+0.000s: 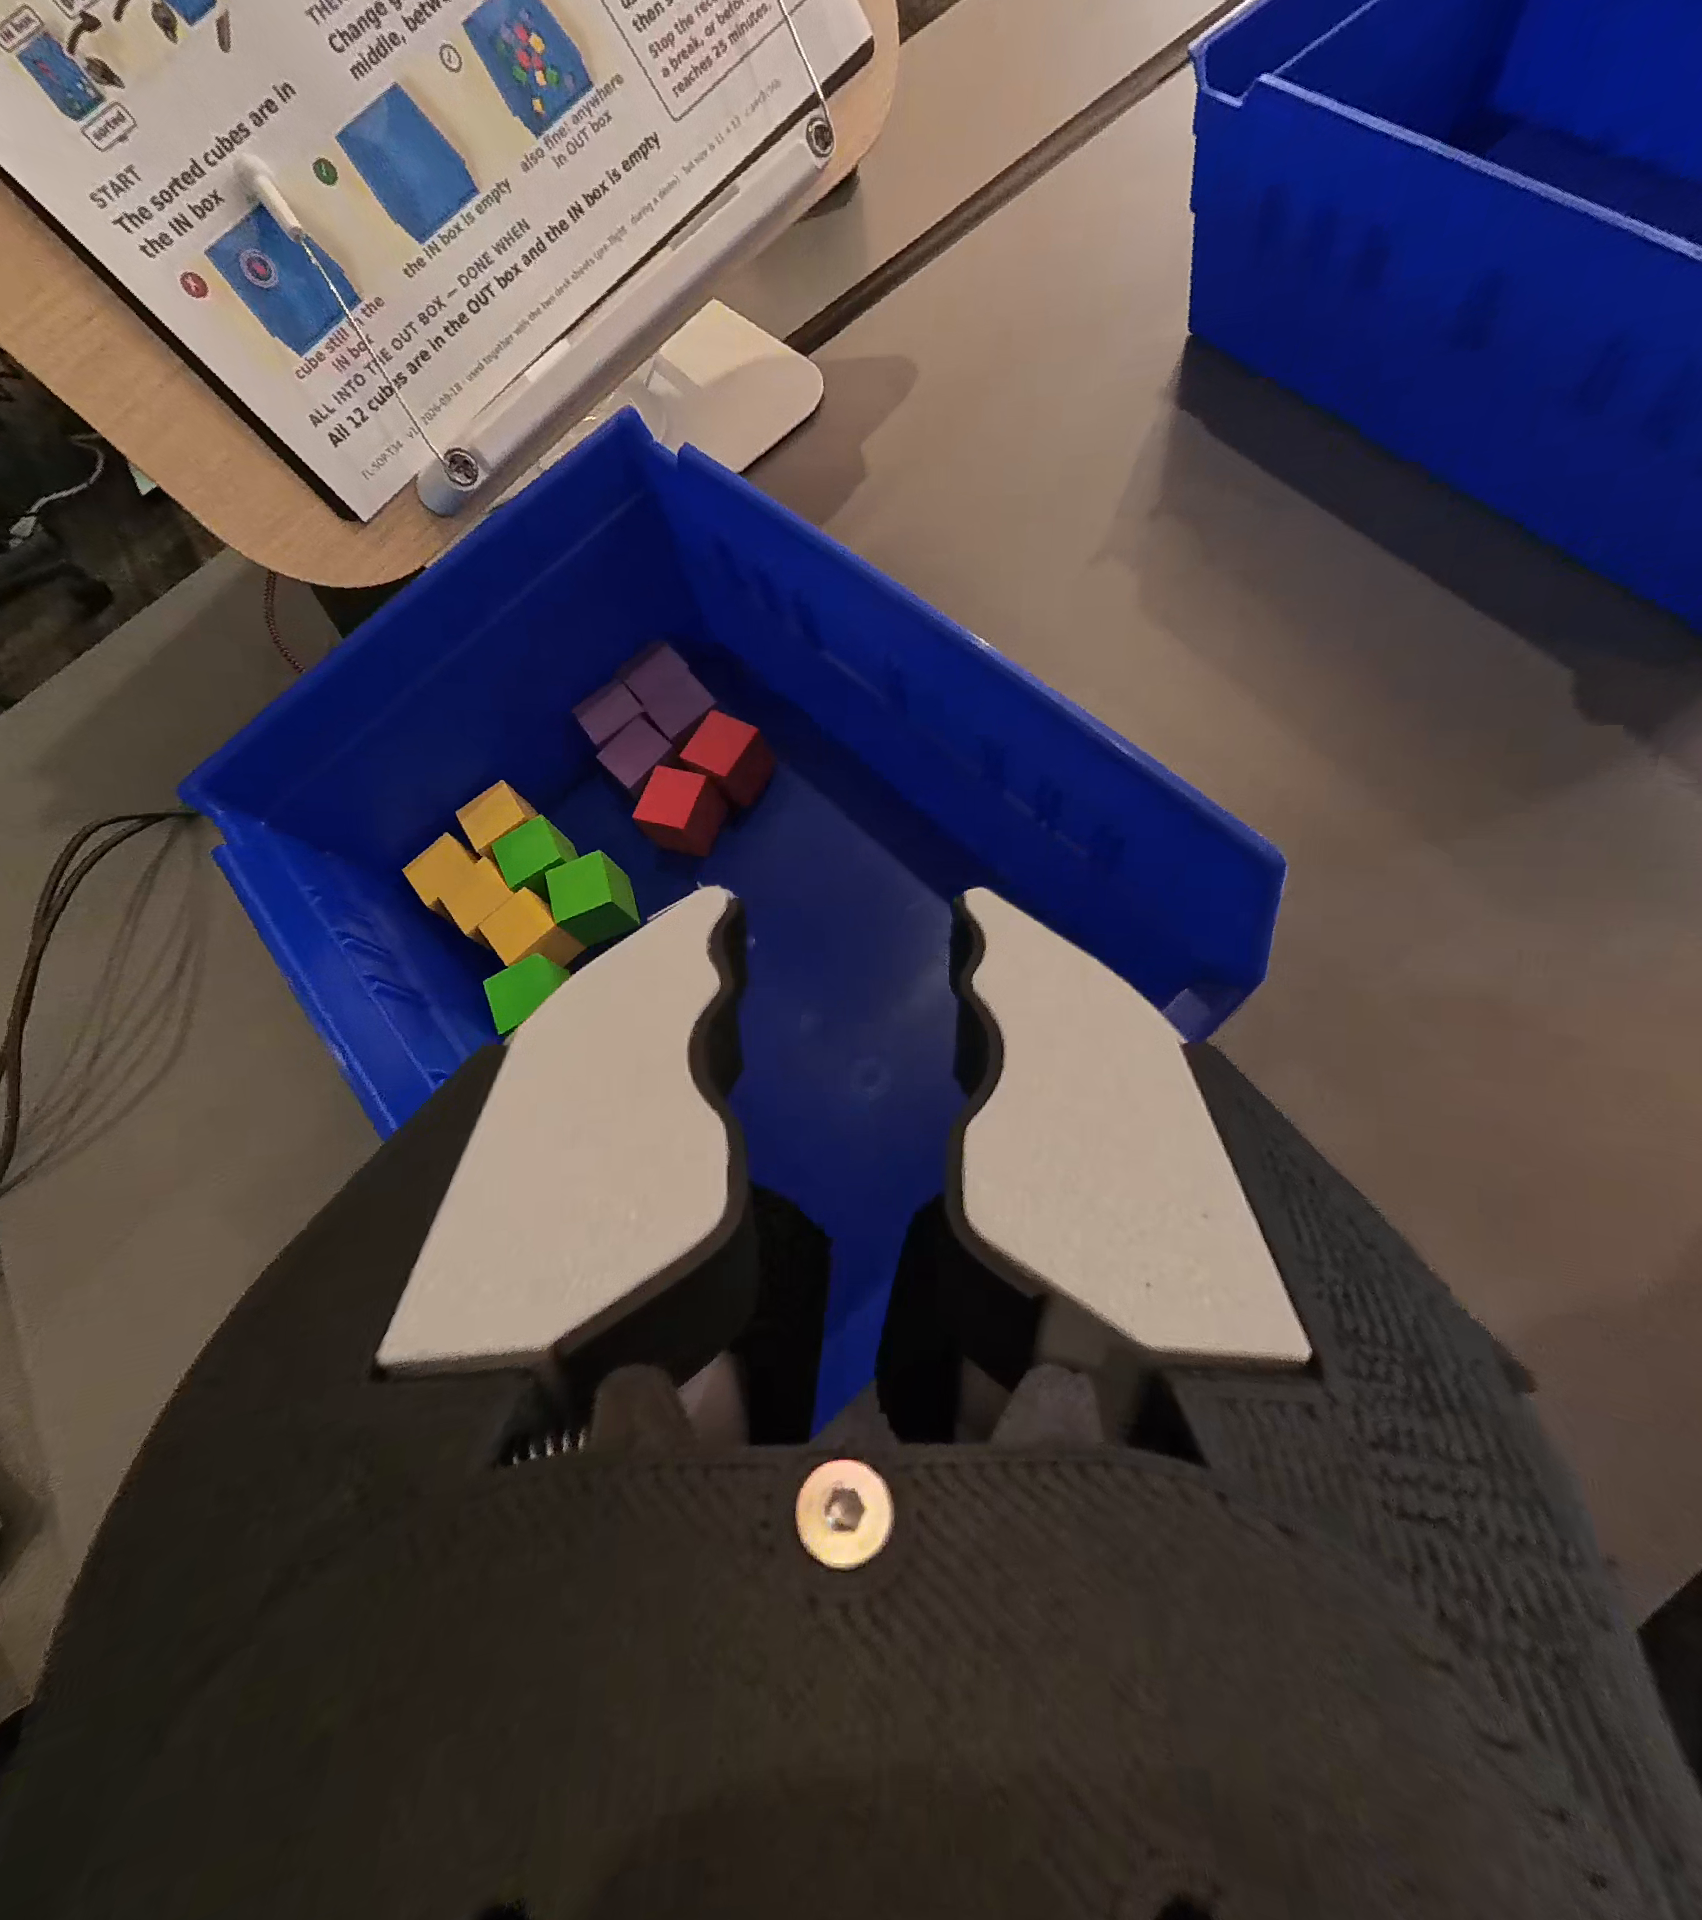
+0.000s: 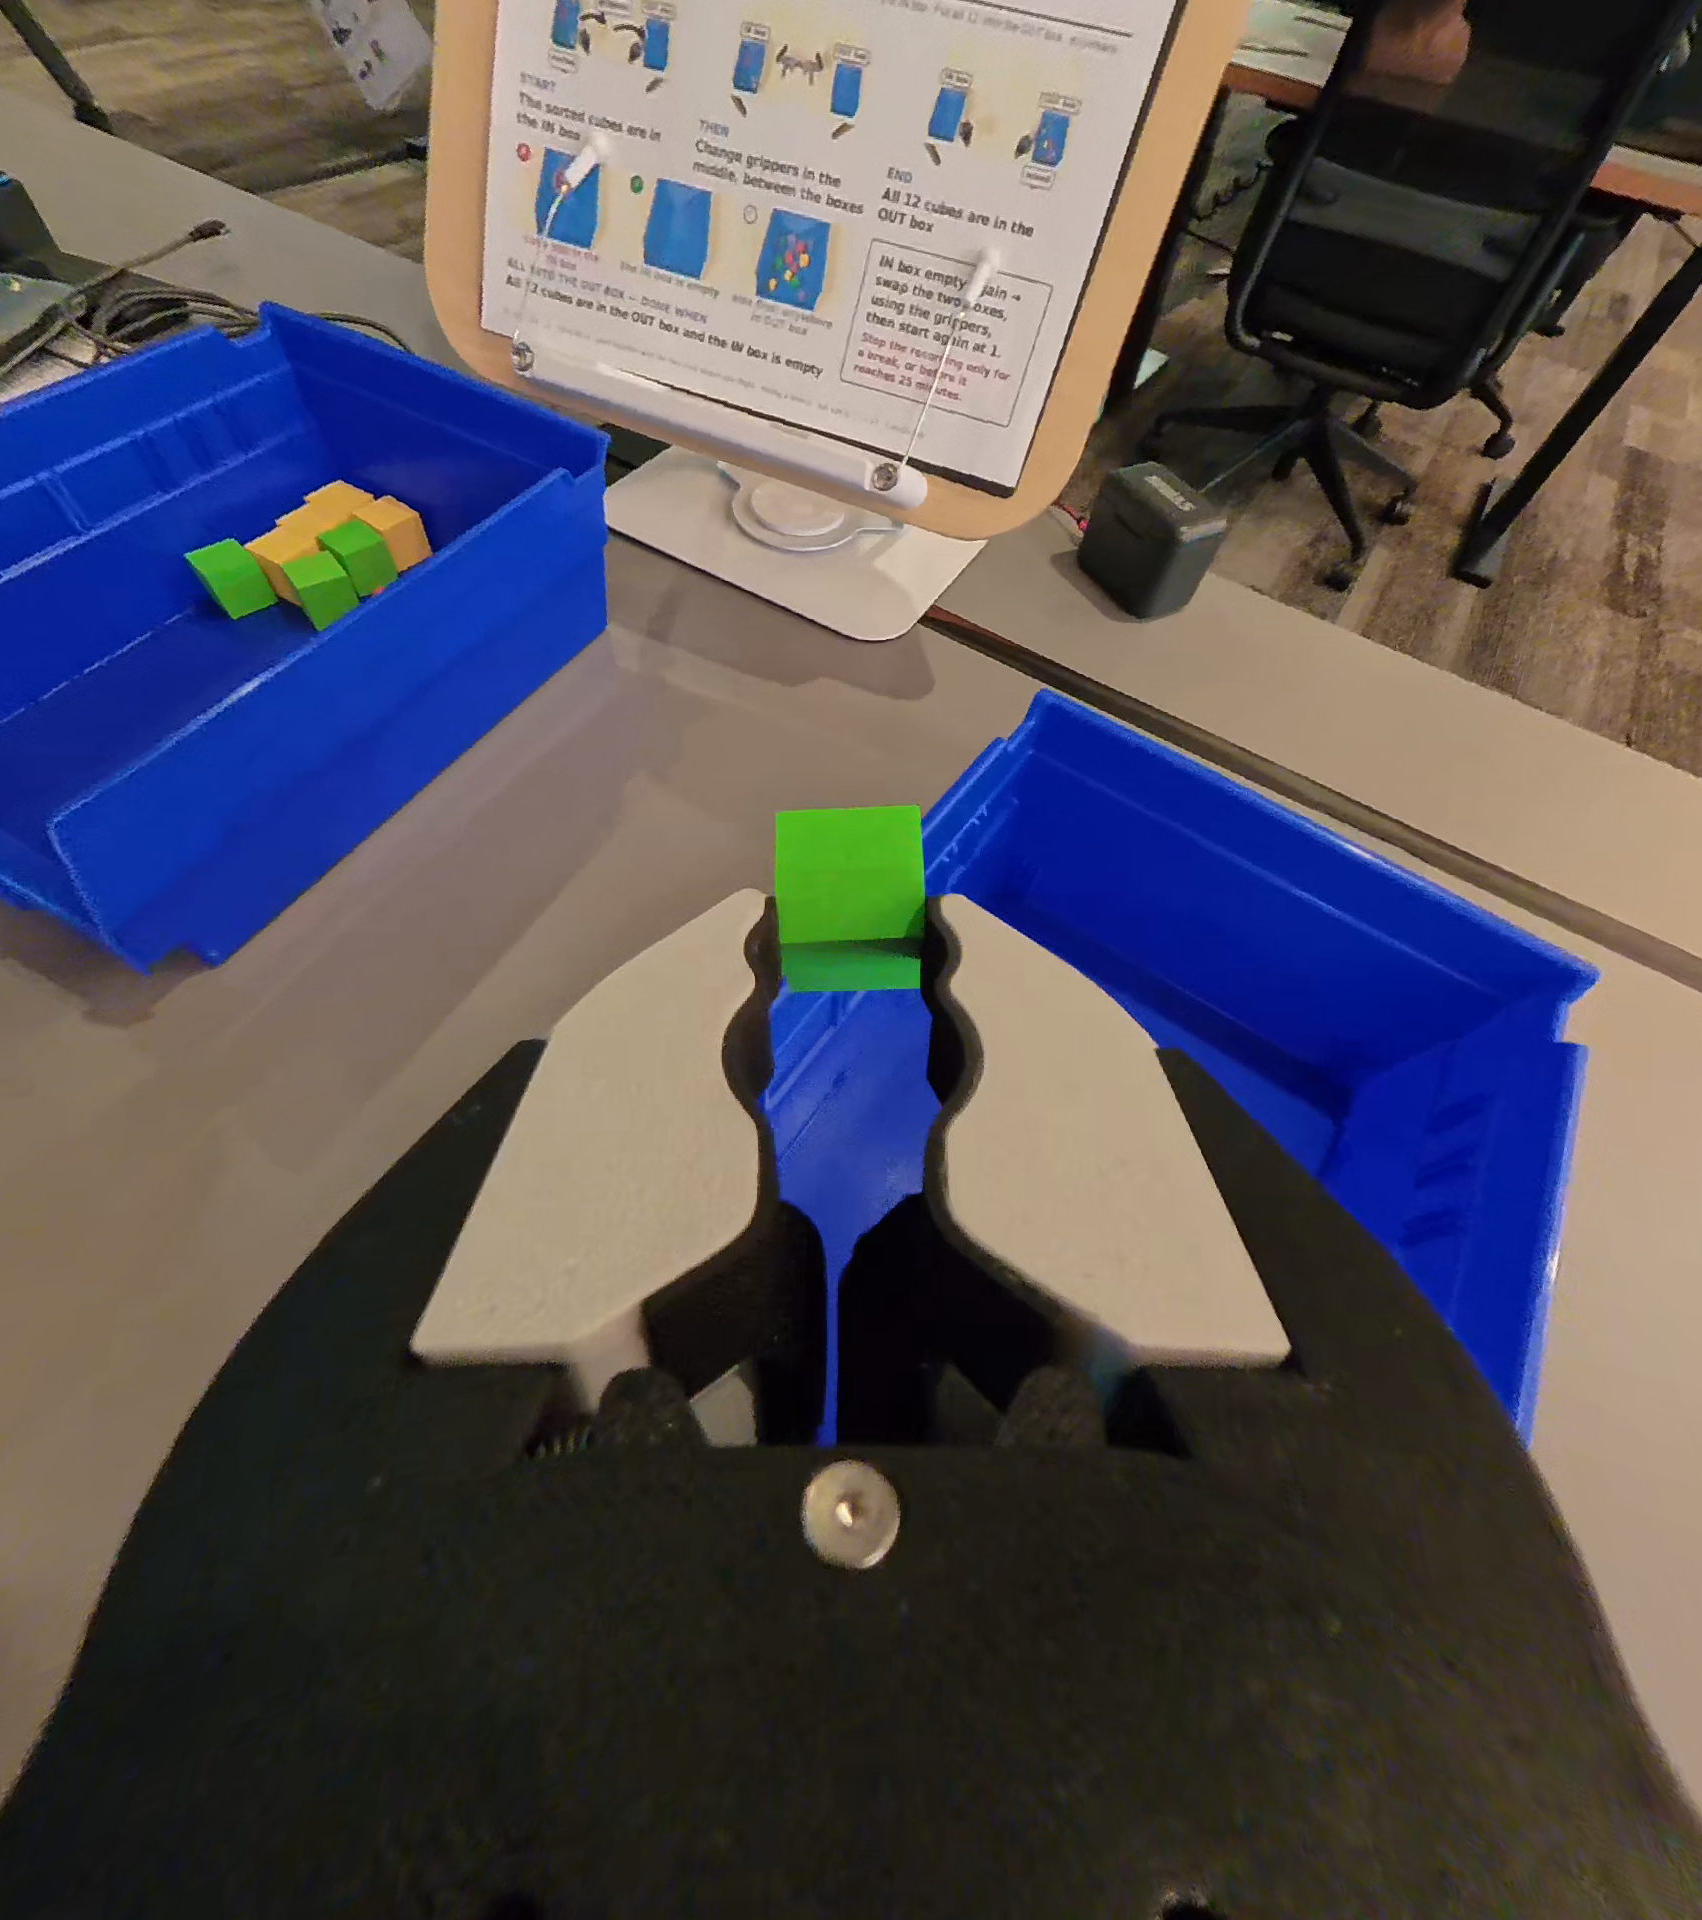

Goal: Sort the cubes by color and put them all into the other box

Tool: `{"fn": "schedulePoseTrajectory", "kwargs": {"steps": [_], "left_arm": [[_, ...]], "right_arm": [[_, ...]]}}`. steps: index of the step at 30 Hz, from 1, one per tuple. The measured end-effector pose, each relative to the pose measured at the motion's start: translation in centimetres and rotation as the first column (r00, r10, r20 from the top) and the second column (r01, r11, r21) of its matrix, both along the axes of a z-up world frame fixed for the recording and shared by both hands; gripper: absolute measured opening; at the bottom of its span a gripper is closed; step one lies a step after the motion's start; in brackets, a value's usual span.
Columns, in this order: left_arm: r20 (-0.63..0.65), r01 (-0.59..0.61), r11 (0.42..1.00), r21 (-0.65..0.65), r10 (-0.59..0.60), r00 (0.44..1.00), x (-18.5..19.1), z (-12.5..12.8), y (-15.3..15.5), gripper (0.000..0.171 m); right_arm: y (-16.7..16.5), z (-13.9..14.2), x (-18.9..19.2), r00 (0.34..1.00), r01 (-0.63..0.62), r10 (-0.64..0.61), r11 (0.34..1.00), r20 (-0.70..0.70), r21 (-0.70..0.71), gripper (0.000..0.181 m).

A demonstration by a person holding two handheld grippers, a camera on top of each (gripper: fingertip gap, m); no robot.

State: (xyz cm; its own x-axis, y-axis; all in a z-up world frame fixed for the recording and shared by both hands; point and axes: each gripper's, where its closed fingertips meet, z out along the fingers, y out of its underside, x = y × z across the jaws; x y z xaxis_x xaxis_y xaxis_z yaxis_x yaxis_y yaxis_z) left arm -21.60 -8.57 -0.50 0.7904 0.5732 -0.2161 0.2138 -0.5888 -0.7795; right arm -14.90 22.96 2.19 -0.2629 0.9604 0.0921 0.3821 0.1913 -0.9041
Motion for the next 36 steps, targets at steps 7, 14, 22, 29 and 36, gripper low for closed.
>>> {"fn": "schedulePoseTrajectory", "kwargs": {"steps": [7, 14, 22, 29, 36], "left_arm": [[0.005, 0.009, 1.000, 0.001, -0.009, 1.000, 0.2, -0.1, 0.2, 0.039], [-0.004, 0.039, 0.999, 0.018, -0.039, 0.999, 0.6, 0.3, 0.9, 0.039], [-0.036, 0.054, 0.998, 0.010, -0.054, 0.998, 1.3, 0.9, 1.5, 0.038], [-0.034, 0.087, 0.996, 0.029, -0.086, 0.996, 2.0, 1.3, 2.3, 0.036], [-0.047, 0.134, 0.991, 0.024, -0.133, 0.990, 3.1, 1.5, 3.5, 0.036]], "right_arm": [[1.5, -1.2, -1.2, 0.995, 0.067, -0.068, 0.998, 0.080, 0.011, 0.026], [2.3, -1.9, -2.6, 0.987, 0.089, -0.093, 0.995, 0.131, 0.037, 0.026], [2.9, -3.3, -3.8, 0.972, 0.110, -0.119, 0.992, 0.200, 0.058, 0.026], [3.8, -4.1, -4.0, 0.962, 0.141, -0.148, 0.989, 0.230, 0.049, 0.026], [4.6, -4.6, -4.9, 0.948, 0.166, -0.180, 0.983, 0.263, 0.073, 0.026]]}}
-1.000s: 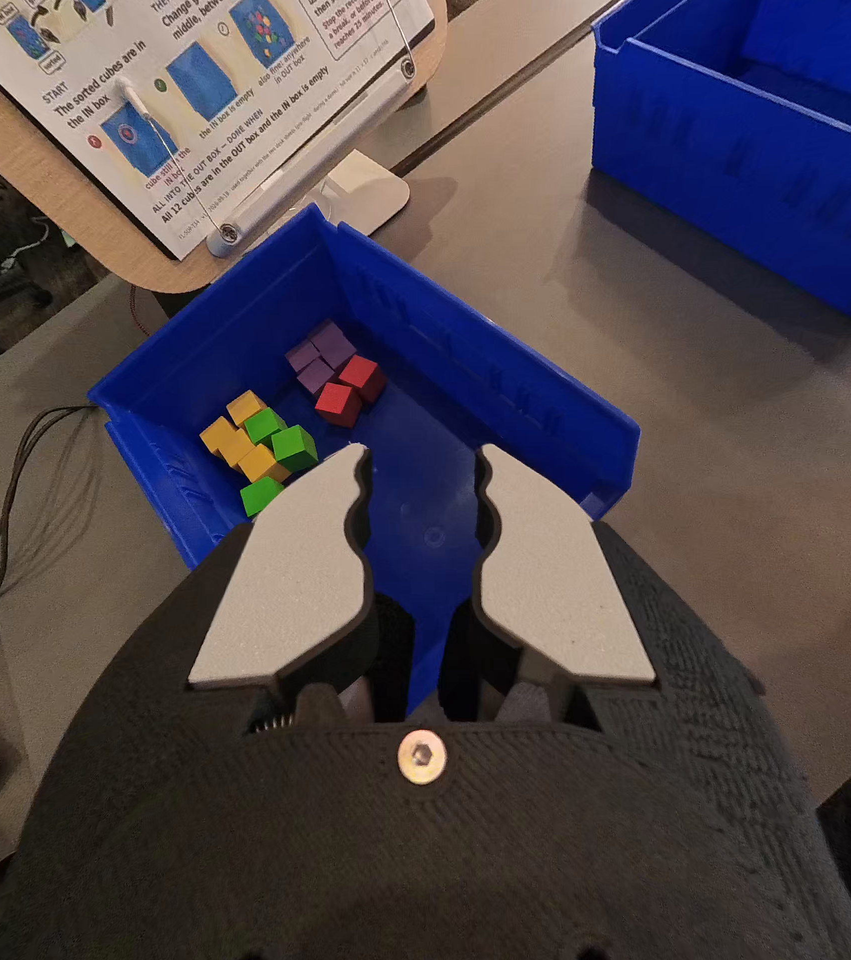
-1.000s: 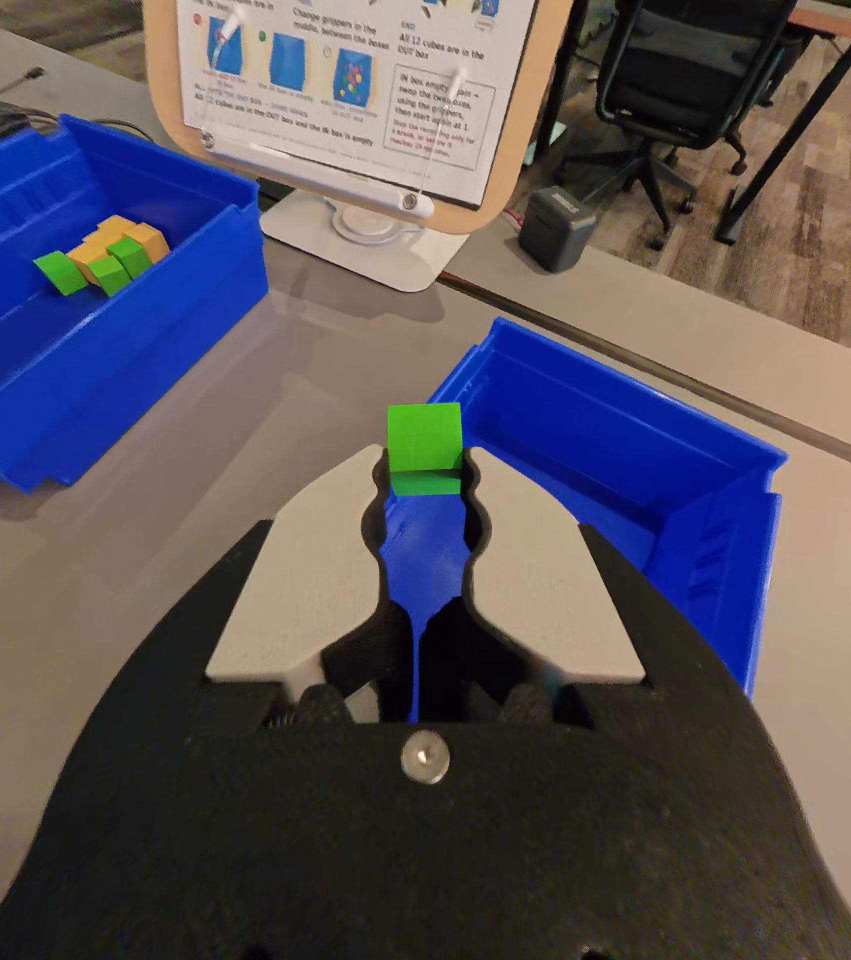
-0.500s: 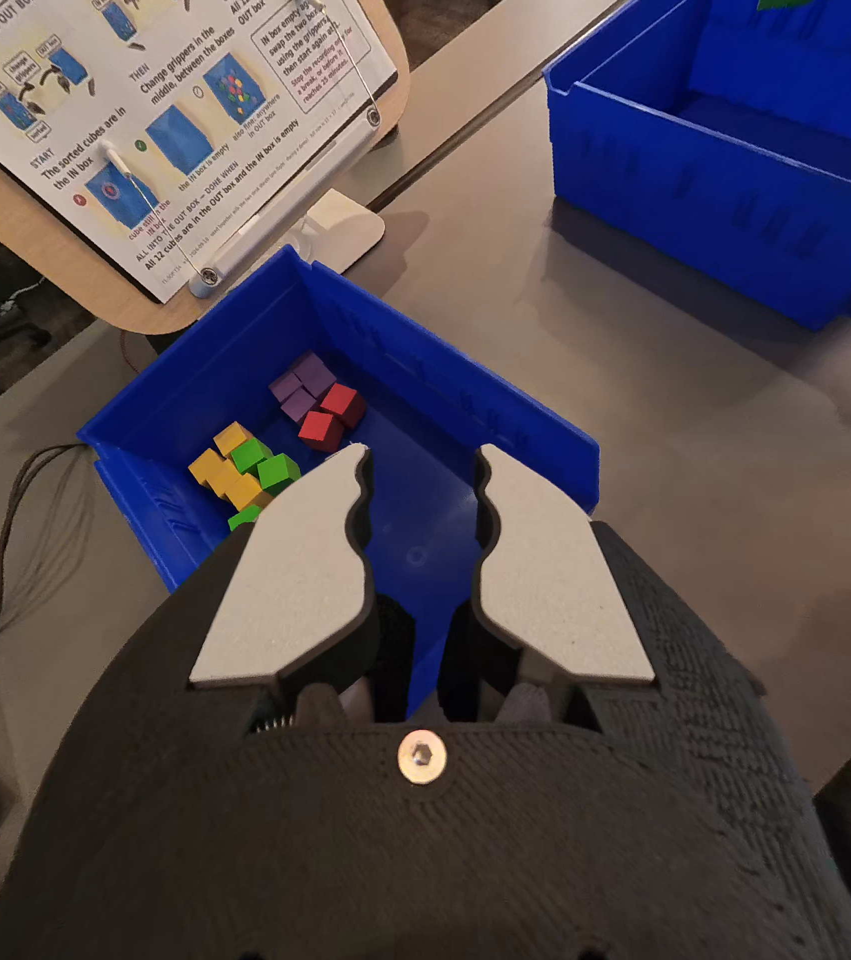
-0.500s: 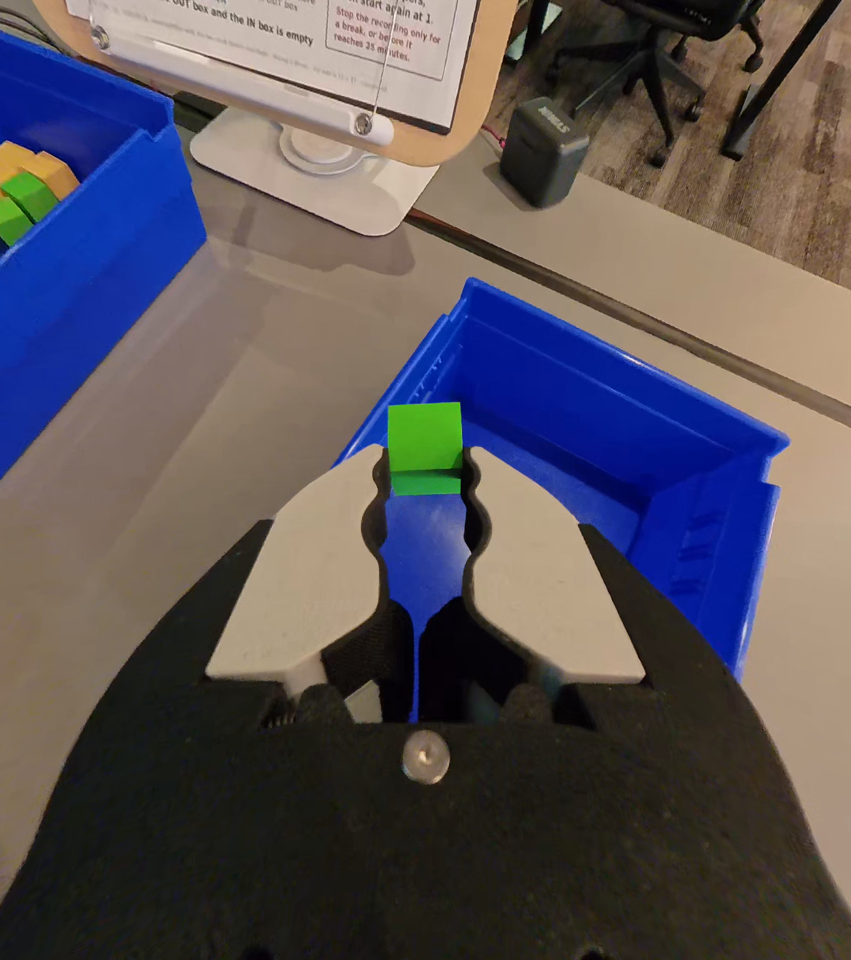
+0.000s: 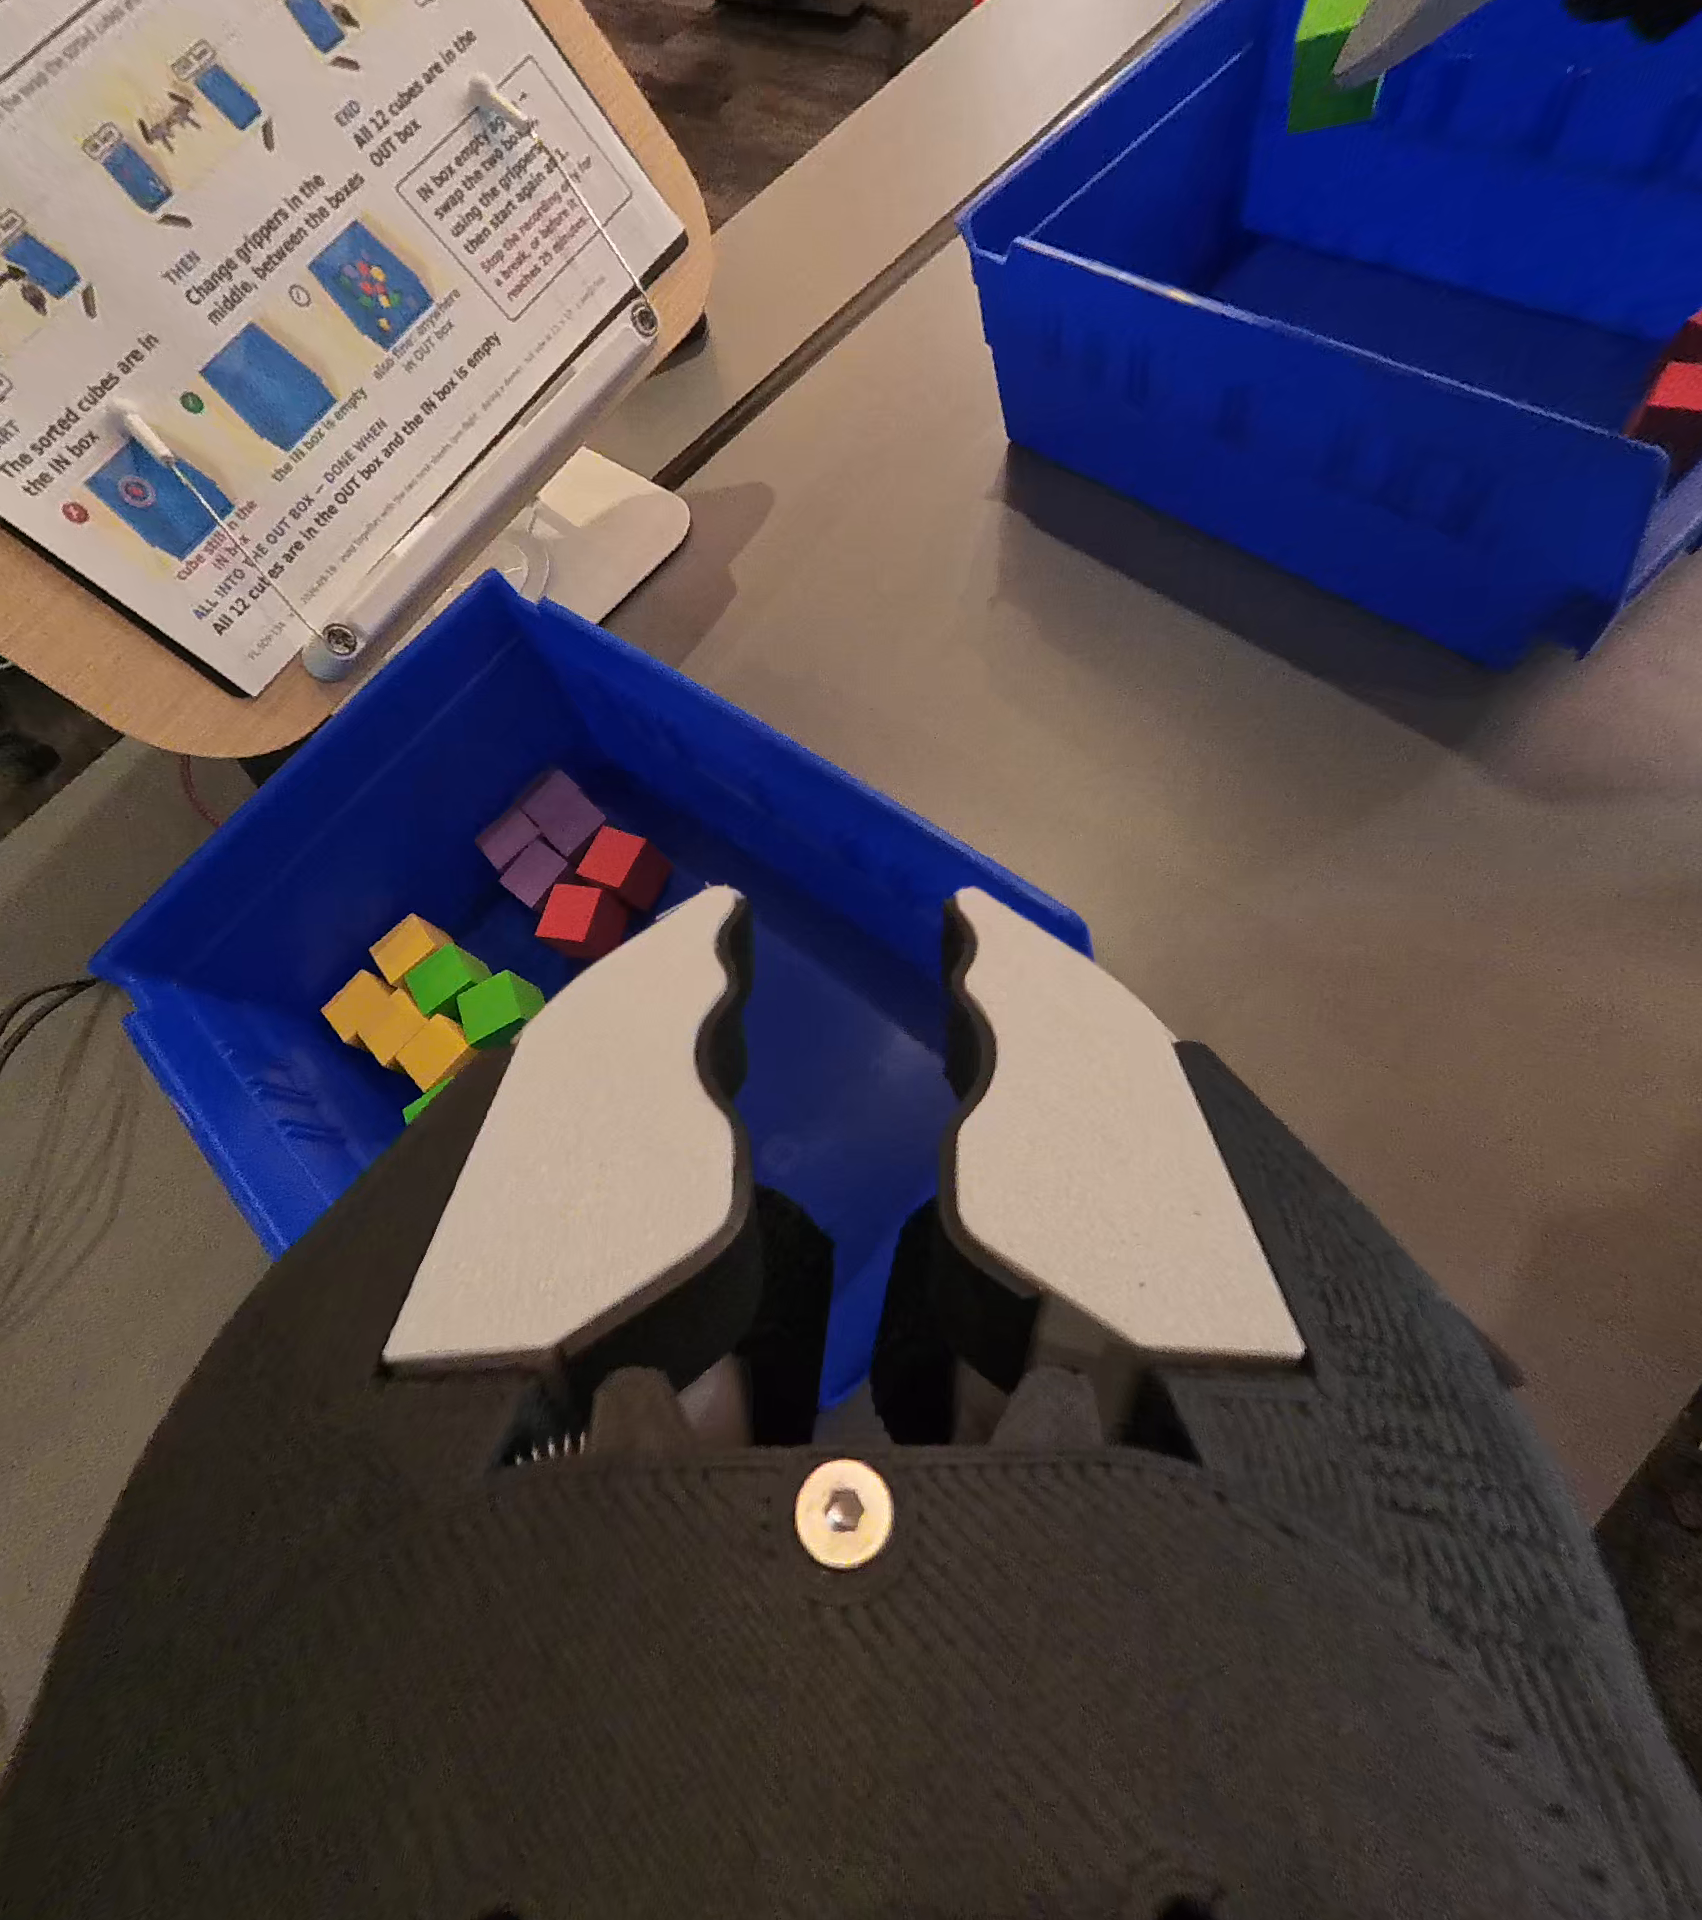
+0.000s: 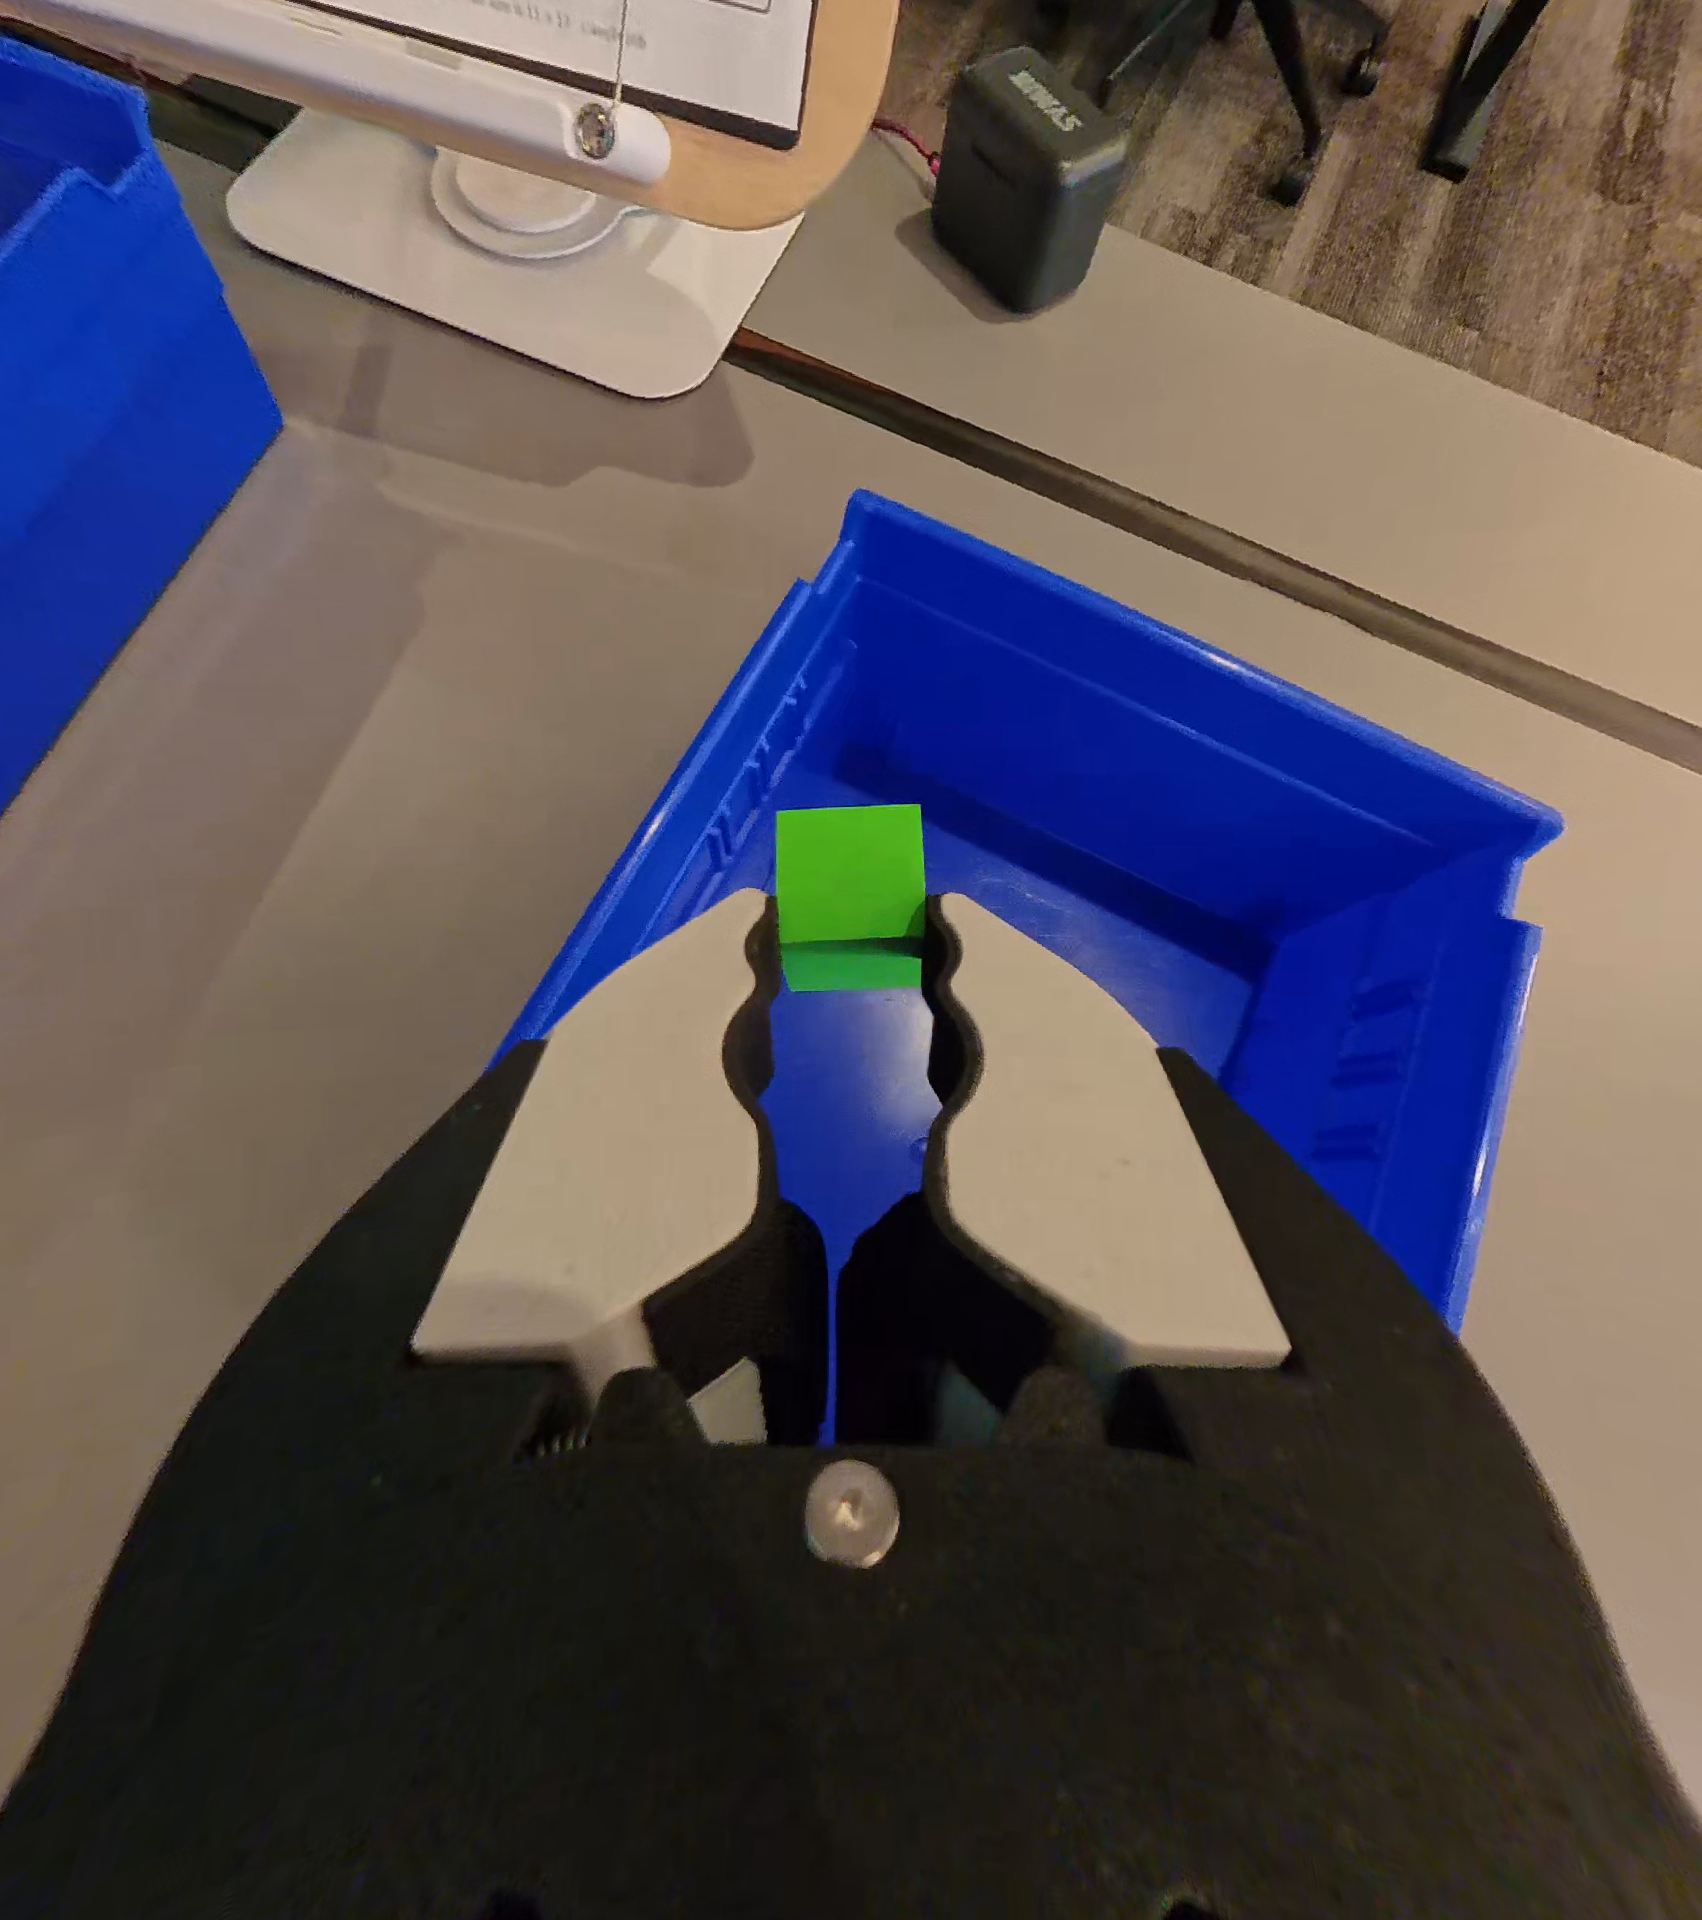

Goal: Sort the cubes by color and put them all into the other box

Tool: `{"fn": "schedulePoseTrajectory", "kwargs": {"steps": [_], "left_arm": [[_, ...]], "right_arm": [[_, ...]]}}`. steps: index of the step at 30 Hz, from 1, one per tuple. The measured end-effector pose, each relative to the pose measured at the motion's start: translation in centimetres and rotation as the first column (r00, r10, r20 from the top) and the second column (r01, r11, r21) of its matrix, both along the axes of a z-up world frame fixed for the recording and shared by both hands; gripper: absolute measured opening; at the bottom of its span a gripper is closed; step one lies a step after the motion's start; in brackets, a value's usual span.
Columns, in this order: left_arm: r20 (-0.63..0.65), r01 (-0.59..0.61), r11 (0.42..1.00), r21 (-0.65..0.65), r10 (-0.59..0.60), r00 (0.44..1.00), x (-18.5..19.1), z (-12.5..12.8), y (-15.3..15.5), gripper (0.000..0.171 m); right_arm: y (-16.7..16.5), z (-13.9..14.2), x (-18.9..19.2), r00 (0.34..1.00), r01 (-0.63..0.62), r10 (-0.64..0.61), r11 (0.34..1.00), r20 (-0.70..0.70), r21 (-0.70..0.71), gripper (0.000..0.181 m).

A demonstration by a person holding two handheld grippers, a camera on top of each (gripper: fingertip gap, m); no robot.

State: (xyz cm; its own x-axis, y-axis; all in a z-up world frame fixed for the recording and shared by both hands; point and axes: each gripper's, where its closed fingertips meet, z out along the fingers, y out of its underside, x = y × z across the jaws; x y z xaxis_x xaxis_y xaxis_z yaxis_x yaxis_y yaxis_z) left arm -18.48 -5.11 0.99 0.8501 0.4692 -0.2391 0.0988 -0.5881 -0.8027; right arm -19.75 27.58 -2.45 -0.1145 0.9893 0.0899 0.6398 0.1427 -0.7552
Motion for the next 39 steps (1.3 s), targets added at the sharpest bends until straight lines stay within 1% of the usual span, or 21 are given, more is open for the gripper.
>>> {"fn": "schedulePoseTrajectory", "kwargs": {"steps": [7, 17, 19, 23, 26, 28, 34, 39], "left_arm": [[-0.016, 0.003, 1.000, 0.018, -0.003, 1.000, 0.2, 0.7, -0.3, 0.035], [-0.016, 0.004, 1.000, 0.004, -0.004, 1.000, 0.2, 0.4, -0.1, 0.036], [-0.029, -0.026, 1.000, -0.006, 0.026, 0.999, -0.3, 0.4, -0.7, 0.035], [-0.062, -0.202, 0.979, -0.037, 0.199, 0.978, -2.9, 0.9, -4.7, 0.033], [-0.054, -0.270, 0.963, -0.005, 0.270, 0.961, -3.9, 1.6, -6.9, 0.033], [-0.065, -0.289, 0.957, 0.002, 0.288, 0.955, -4.2, 1.9, -7.4, 0.033], [-0.078, -0.265, 0.964, -0.006, 0.264, 0.961, -3.9, 1.7, -6.6, 0.033], [-0.065, -0.275, 0.961, -0.006, 0.274, 0.959, -4.5, 1.3, -6.9, 0.033]], "right_arm": [[0.8, -1.0, -1.0, 0.999, 0.029, -0.029, 1.000, 0.042, 0.008, 0.027], [1.7, -2.7, -3.1, 0.995, 0.041, -0.040, 0.999, 0.095, -0.004, 0.027], [2.0, -3.1, -3.5, 0.994, 0.045, -0.044, 0.999, 0.104, -0.007, 0.027], [2.5, -4.1, -4.2, 0.991, 0.051, -0.048, 0.998, 0.121, -0.020, 0.027], [2.8, -5.2, -4.7, 0.989, 0.057, -0.051, 0.998, 0.137, -0.033, 0.027], [2.9, -6.0, -5.2, 0.987, 0.059, -0.051, 0.997, 0.150, -0.048, 0.027], [2.8, -8.2, -6.4, 0.981, 0.071, -0.051, 0.992, 0.188, -0.100, 0.027], [2.9, -9.9, -7.1, 0.973, 0.084, -0.059, 0.990, 0.222, -0.109, 0.027]]}}
